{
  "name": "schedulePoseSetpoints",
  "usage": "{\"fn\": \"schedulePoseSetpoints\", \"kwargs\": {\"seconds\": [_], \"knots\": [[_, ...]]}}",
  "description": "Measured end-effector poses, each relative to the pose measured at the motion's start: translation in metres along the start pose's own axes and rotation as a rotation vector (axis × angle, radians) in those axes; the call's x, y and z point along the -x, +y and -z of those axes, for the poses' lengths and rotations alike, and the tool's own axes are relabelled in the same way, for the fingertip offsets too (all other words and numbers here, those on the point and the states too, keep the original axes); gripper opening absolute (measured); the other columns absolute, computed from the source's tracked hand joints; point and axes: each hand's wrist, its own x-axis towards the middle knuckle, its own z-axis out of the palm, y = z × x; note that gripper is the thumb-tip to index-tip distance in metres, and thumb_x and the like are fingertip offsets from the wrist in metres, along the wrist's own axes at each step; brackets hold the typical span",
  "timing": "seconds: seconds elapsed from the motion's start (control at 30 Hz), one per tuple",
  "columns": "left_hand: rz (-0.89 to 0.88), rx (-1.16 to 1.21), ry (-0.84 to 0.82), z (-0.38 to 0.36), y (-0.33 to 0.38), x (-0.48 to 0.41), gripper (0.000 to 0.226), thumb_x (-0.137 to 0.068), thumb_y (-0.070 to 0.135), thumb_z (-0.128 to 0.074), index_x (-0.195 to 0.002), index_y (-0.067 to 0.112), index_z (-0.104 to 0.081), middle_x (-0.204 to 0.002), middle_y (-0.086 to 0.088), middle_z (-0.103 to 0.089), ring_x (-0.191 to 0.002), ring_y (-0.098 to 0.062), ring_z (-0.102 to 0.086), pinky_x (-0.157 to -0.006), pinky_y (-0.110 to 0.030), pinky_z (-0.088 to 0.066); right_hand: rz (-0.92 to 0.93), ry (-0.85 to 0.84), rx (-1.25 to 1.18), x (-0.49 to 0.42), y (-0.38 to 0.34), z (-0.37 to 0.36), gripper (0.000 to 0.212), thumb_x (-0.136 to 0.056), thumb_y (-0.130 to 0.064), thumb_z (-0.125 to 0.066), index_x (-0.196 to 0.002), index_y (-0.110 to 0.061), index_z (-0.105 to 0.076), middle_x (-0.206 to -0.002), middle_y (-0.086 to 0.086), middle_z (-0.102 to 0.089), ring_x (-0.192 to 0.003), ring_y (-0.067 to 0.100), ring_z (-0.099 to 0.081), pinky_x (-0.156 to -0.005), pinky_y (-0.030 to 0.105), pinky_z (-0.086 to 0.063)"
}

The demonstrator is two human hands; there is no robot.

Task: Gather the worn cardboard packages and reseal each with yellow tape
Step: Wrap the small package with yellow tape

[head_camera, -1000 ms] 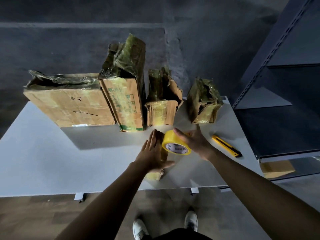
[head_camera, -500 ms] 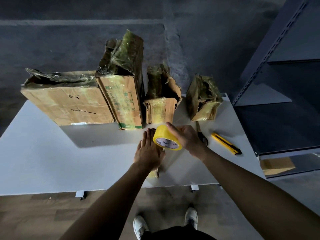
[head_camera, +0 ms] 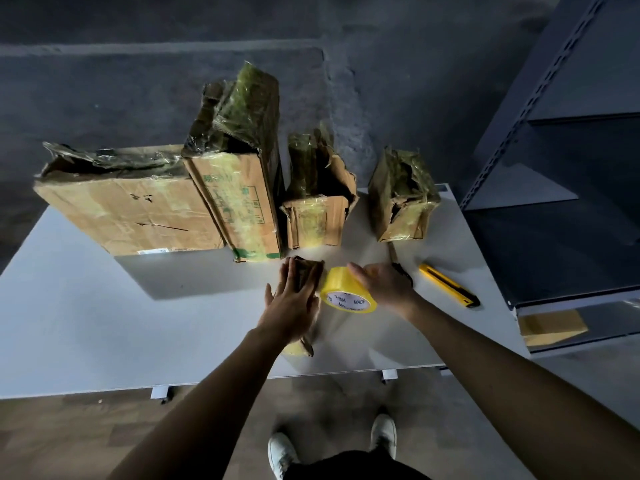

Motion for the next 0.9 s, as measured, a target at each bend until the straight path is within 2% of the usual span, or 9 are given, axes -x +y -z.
{"fn": "schedulePoseSetpoints", "kwargs": {"seconds": [0.1,0.17,0.27,0.37,0.5,0.6,0.67,0.77,0.9], "knots": [[0.011,-0.012,-0.053,0.007,0.000,-0.001,0.071,-0.102,0.041,-0.034,-0.152,0.046,0.016,-0.160,-0.006,0.030,-0.146,-0.030,0.028,-0.115,-0.068,0.002,0.033,-0.032,-0.059,-0.001,0.005,-0.011,0.051,-0.101,-0.048,-0.046,-0.062,-0.020,-0.029,-0.058,-0.003,-0.030,-0.055,0.012,-0.035,-0.053,0.031,-0.022],[0.029,0.018,-0.046,0.007,0.001,-0.003,0.063,-0.102,0.049,-0.024,-0.154,0.044,0.012,-0.161,-0.004,0.027,-0.148,-0.030,0.025,-0.112,-0.070,0.004,0.048,-0.031,-0.092,-0.001,0.006,-0.018,0.047,-0.103,-0.042,-0.044,-0.066,-0.015,-0.037,-0.061,0.000,-0.033,-0.062,0.015,-0.040,-0.052,0.025,-0.026],[0.090,0.025,0.001,0.002,0.001,-0.006,0.062,-0.101,0.053,-0.015,-0.156,0.036,0.009,-0.164,-0.007,0.018,-0.151,-0.035,0.014,-0.113,-0.072,-0.002,0.052,-0.023,-0.169,0.001,0.002,-0.021,0.045,-0.106,-0.038,-0.041,-0.071,-0.010,-0.042,-0.064,0.001,-0.039,-0.066,0.015,-0.045,-0.053,0.018,-0.031],[0.129,0.066,-0.004,0.003,-0.007,-0.014,0.058,-0.104,0.044,-0.017,-0.157,0.033,0.003,-0.165,-0.011,0.005,-0.152,-0.035,0.001,-0.114,-0.071,-0.007,0.070,-0.039,-0.208,0.000,-0.001,-0.021,0.045,-0.105,-0.040,-0.040,-0.068,-0.015,-0.036,-0.064,-0.001,-0.037,-0.062,0.011,-0.042,-0.055,0.024,-0.029],[0.151,0.095,0.022,0.015,-0.008,-0.024,0.052,-0.105,0.041,-0.021,-0.155,0.036,-0.010,-0.155,-0.020,-0.022,-0.136,-0.042,-0.034,-0.105,-0.060,-0.039,0.073,-0.075,-0.241,-0.008,-0.004,-0.025,0.043,-0.103,-0.047,-0.042,-0.072,-0.016,-0.044,-0.066,0.000,-0.044,-0.066,0.015,-0.047,-0.057,0.029,-0.030],[0.176,0.064,-0.029,0.028,-0.006,-0.034,0.055,-0.105,0.042,-0.029,-0.156,0.038,-0.010,-0.150,-0.026,-0.021,-0.120,-0.048,-0.051,-0.094,-0.053,-0.052,0.086,-0.105,-0.261,-0.012,-0.006,-0.026,0.042,-0.102,-0.048,-0.045,-0.080,-0.012,-0.049,-0.068,0.000,-0.047,-0.066,0.015,-0.051,-0.050,0.021,-0.033],[0.189,0.048,-0.080,0.033,-0.007,-0.041,0.056,-0.105,0.041,-0.034,-0.156,0.041,-0.010,-0.158,-0.025,-0.007,-0.124,-0.049,-0.050,-0.096,-0.052,-0.052,0.090,-0.118,-0.294,-0.012,-0.007,-0.025,0.041,-0.101,-0.047,-0.047,-0.078,-0.013,-0.049,-0.066,-0.001,-0.046,-0.060,0.010,-0.050,-0.043,0.013,-0.032],[0.134,0.027,-0.130,0.034,-0.005,-0.049,0.055,-0.105,0.033,-0.037,-0.154,0.044,-0.013,-0.163,-0.012,0.019,-0.139,-0.049,-0.034,-0.106,-0.054,-0.044,0.093,-0.120,-0.323,-0.014,-0.003,-0.025,0.042,-0.099,-0.047,-0.051,-0.075,-0.014,-0.050,-0.064,-0.001,-0.047,-0.056,0.006,-0.050,-0.043,0.011,-0.035],[0.095,-0.046,-0.134,0.030,0.000,-0.055,0.047,-0.105,0.036,-0.037,-0.152,0.035,-0.032,-0.165,-0.016,0.005,-0.143,-0.052,-0.021,-0.115,-0.056,-0.030,0.145,-0.025,-0.215,-0.017,0.003,-0.026,0.049,-0.096,-0.049,-0.057,-0.063,-0.015,-0.044,-0.056,-0.002,-0.042,-0.049,0.011,-0.042,-0.051,0.026,-0.031]]}}
